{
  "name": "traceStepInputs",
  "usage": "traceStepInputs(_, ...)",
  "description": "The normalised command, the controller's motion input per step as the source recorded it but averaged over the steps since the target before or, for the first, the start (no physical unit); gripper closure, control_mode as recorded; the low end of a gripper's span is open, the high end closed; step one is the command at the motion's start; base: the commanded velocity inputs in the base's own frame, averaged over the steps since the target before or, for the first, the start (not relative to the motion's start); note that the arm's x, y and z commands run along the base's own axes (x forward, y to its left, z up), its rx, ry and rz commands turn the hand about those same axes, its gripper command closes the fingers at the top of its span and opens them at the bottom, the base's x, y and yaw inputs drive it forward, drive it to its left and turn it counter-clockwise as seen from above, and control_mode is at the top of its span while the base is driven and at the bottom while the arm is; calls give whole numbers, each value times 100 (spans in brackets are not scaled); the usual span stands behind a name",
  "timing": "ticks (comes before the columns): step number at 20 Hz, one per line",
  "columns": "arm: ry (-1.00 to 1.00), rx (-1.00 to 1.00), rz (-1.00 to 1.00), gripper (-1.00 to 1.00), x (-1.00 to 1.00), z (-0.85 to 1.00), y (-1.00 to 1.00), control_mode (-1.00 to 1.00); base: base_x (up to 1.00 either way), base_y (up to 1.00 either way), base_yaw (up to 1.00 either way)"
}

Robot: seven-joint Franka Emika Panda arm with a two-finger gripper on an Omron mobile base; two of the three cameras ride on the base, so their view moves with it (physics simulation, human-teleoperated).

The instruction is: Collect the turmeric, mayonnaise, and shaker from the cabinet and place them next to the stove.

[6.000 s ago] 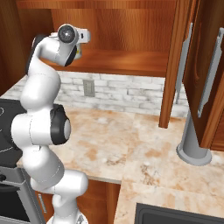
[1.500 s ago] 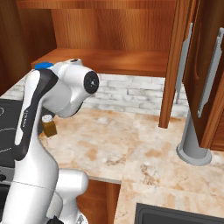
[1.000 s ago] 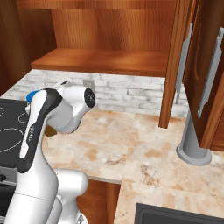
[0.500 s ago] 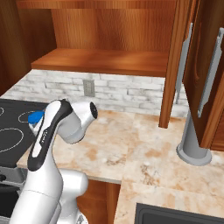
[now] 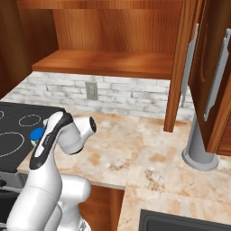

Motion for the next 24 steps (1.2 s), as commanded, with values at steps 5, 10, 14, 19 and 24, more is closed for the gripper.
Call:
traceStepInputs(5, 0, 1, 6, 100, 25, -50, 16, -100, 0, 0, 0)
traceStepInputs(10, 0, 4, 5, 100, 29, -24, 22, -100, 0, 0, 0)
traceStepInputs(14, 1, 5, 4, 100, 31, -8, 28, -100, 0, 0, 0)
traceStepInputs(19, 0, 2, 4, 100, 21, -29, 31, -100, 0, 0, 0)
traceStepInputs(24, 0, 0, 1, 100, 17, -38, 13, -100, 0, 0, 0)
